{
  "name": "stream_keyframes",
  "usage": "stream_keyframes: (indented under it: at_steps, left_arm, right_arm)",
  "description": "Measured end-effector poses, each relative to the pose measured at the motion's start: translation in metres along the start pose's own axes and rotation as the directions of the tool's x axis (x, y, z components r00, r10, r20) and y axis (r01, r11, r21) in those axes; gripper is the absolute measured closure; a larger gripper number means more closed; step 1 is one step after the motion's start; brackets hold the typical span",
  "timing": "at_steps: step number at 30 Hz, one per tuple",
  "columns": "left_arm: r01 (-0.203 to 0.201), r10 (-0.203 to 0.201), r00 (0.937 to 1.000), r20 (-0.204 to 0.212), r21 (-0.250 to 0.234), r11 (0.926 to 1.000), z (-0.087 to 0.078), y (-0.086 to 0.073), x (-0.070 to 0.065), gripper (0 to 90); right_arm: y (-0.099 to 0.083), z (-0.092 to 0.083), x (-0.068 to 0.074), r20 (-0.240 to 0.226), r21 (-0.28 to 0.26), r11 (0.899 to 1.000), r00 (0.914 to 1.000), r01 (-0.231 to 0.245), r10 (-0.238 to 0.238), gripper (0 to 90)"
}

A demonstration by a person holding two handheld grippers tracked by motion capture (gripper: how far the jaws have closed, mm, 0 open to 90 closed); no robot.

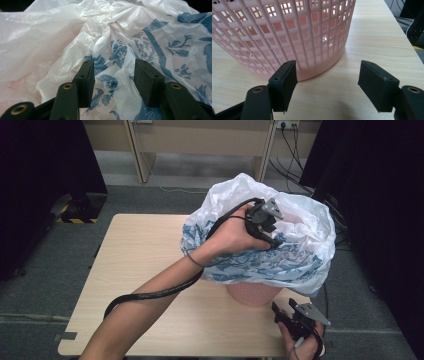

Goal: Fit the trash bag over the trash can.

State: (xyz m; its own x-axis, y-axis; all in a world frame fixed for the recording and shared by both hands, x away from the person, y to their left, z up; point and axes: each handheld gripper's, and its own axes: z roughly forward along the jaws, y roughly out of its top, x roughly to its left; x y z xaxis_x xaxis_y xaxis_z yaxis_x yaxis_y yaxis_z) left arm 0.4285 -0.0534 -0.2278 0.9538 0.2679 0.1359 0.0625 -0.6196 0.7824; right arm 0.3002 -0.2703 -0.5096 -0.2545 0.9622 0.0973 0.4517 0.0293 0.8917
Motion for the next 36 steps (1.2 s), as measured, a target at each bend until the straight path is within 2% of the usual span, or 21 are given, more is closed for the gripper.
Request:
stream_keyframes:
  at_steps: [3,6,9,12,26,36]
  left_arm:
    - [-0.018,0.017,0.9997,0.015,0.016,0.9997,0.001,-0.001,-0.004,53.8]
    - [-0.020,0.018,0.9993,0.032,0.048,0.9987,0.011,-0.005,-0.006,58.1]
    - [-0.022,0.016,0.9976,0.067,0.090,0.9957,0.021,-0.012,-0.009,61.5]
    - [-0.032,0.021,0.9954,0.093,0.111,0.9933,0.026,-0.016,-0.013,63.0]
    - [-0.050,0.035,0.9917,0.124,0.124,0.9910,0.027,-0.022,-0.021,63.8]
    - [-0.051,0.028,0.9887,0.148,0.158,0.9861,0.030,-0.026,-0.022,63.0]
  right_arm:
    - [0.000,0.000,0.000,0.000,0.002,1.000,1.0000,0.001,-0.001,31.3]
    - [0.000,0.000,0.000,0.001,0.006,1.000,1.0000,-0.001,0.001,31.3]
    - [0.000,-0.001,0.000,0.000,-0.001,1.000,1.0000,-0.002,0.002,31.3]
    - [0.000,0.000,0.000,-0.003,0.000,1.000,1.0000,-0.003,0.003,31.3]
    - [0.000,0.000,0.000,0.000,0.001,1.000,1.0000,-0.001,0.001,31.4]
    - [0.000,0.000,0.000,-0.001,0.000,1.000,1.0000,-0.002,0.002,31.3]
